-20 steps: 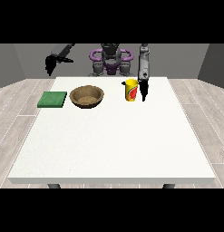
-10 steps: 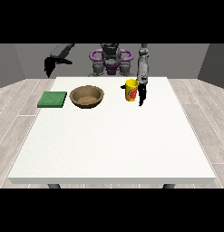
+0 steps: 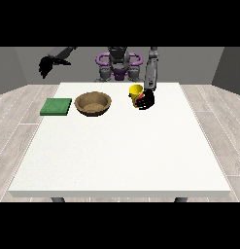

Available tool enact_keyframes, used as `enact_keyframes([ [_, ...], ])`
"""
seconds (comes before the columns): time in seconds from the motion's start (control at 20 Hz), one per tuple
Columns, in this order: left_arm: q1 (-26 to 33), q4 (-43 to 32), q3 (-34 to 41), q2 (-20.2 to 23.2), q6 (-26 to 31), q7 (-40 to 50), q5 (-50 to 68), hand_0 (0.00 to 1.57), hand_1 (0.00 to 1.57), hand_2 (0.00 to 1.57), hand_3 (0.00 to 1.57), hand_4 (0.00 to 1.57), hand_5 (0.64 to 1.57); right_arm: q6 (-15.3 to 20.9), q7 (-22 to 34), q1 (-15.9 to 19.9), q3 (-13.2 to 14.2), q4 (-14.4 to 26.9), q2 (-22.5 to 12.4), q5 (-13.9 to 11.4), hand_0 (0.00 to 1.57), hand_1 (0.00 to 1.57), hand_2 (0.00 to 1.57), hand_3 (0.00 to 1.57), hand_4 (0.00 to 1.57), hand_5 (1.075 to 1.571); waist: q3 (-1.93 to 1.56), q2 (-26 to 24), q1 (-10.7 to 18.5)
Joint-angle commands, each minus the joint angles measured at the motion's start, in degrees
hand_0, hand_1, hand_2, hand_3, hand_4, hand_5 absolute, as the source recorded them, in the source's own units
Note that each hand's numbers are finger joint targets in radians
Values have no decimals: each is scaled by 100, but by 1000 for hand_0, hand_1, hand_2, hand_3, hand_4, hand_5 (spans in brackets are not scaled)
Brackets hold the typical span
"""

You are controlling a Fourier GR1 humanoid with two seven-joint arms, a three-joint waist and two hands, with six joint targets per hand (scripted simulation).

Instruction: Pick the cup and pour the ball into the bowl, then pick the bowl and place it on the pad

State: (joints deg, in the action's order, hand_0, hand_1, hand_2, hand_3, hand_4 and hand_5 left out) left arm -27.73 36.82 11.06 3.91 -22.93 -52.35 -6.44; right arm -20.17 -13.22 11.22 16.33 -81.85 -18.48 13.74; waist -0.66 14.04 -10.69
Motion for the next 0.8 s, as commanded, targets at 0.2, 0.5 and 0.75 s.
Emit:
enact_keyframes([
  [0.2, -297, -70, -758, 1138, -359, 1897, -1206, 1414, 1414, 1571, 1571, 1571, 1329, -96, 275, -389, -15, 788, -15, -105, 0, 0, 0, 0, 0, 1569, 42, -1393, 474],
  [0.5, -1369, -185, -1127, 1853, -276, 3439, -1992, 1459, 1459, 1571, 1571, 1571, 1294, 40, 52, -251, -35, 1018, 189, -170, 0, 0, 0, 0, 0, 1568, 57, -1373, 360],
  [0.75, -1434, 310, -1415, 1502, -197, 3926, -2370, 1459, 1459, 1571, 1571, 1571, 1294, -296, -564, -198, 375, 1822, -189, -104, 0, 0, 0, 0, 0, 1568, 61, -1255, 712],
])
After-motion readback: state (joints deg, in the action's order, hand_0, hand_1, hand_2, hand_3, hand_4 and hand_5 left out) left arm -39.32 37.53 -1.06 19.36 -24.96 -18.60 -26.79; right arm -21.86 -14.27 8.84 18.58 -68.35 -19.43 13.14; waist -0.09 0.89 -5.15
